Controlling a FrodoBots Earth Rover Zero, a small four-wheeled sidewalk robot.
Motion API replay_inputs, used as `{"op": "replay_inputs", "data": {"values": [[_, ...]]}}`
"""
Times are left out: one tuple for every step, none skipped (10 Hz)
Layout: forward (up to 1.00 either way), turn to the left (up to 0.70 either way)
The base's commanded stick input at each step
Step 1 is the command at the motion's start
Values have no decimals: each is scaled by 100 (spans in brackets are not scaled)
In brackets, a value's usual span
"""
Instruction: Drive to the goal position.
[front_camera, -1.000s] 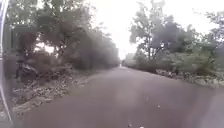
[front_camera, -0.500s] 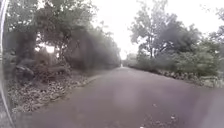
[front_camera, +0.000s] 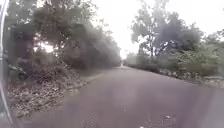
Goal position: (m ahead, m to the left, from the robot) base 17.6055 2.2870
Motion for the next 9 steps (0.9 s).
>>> {"op": "replay_inputs", "data": {"values": [[70,1],[70,1],[70,1],[70,1],[70,1],[70,1],[70,1],[70,1],[70,1]]}}
